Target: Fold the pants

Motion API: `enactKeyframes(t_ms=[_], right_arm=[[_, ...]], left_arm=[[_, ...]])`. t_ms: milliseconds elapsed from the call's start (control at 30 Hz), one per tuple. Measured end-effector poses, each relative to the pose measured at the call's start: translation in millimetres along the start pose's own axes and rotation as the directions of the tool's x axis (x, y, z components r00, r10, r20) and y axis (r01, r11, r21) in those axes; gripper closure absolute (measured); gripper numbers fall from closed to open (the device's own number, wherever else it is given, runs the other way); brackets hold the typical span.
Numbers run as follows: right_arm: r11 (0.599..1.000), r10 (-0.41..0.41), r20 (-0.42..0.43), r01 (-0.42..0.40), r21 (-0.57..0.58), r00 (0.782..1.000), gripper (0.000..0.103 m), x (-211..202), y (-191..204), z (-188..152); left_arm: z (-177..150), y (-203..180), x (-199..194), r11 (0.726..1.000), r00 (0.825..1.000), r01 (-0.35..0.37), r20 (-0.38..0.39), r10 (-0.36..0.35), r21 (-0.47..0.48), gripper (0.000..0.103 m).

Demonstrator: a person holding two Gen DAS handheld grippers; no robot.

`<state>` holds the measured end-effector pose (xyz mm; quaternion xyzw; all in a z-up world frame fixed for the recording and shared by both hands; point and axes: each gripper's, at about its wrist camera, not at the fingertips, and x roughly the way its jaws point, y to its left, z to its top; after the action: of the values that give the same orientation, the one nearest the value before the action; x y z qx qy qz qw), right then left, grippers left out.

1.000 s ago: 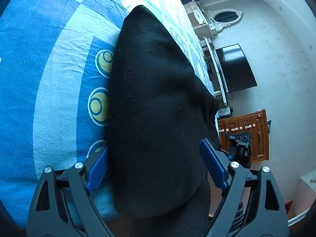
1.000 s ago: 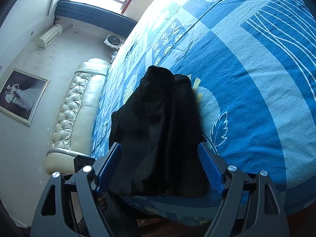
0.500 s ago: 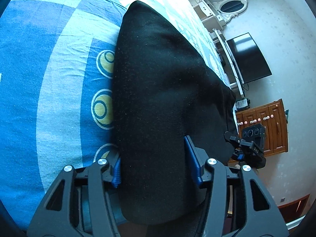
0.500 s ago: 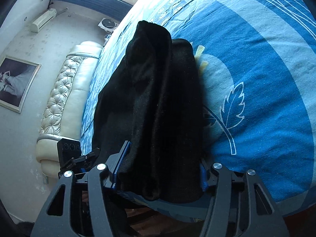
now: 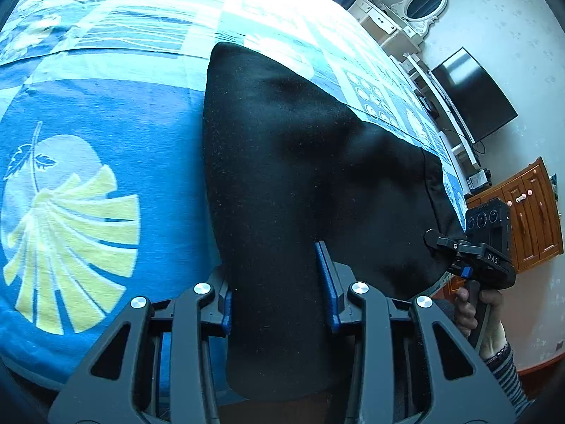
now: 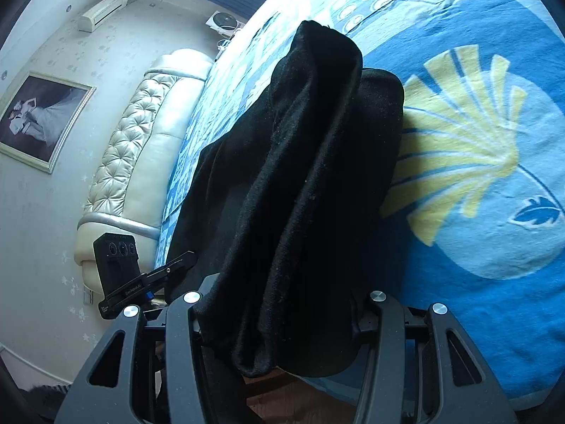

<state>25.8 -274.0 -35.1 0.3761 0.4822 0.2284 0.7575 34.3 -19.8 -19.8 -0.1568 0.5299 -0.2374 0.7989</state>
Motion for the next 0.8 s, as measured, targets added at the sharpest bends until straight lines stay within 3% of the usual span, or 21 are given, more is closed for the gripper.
enactKeyframes(t_ms=[267, 800], right_arm=[[0.997, 0.057, -0.08, -0.061, -0.047, 0.995, 0.054, 65, 36, 4], [0.994, 0.101, -0.046, -0.102, -0.024, 0.994, 0.054, 59, 26, -7]], left_arm=[[-13, 57, -48, 0.996, 0.996, -0.053, 0.071, 0.058, -0.069, 0.066], [-20, 67, -51, 0.998, 0.994, -0.031, 0.107, 0.036, -0.049, 0.064]])
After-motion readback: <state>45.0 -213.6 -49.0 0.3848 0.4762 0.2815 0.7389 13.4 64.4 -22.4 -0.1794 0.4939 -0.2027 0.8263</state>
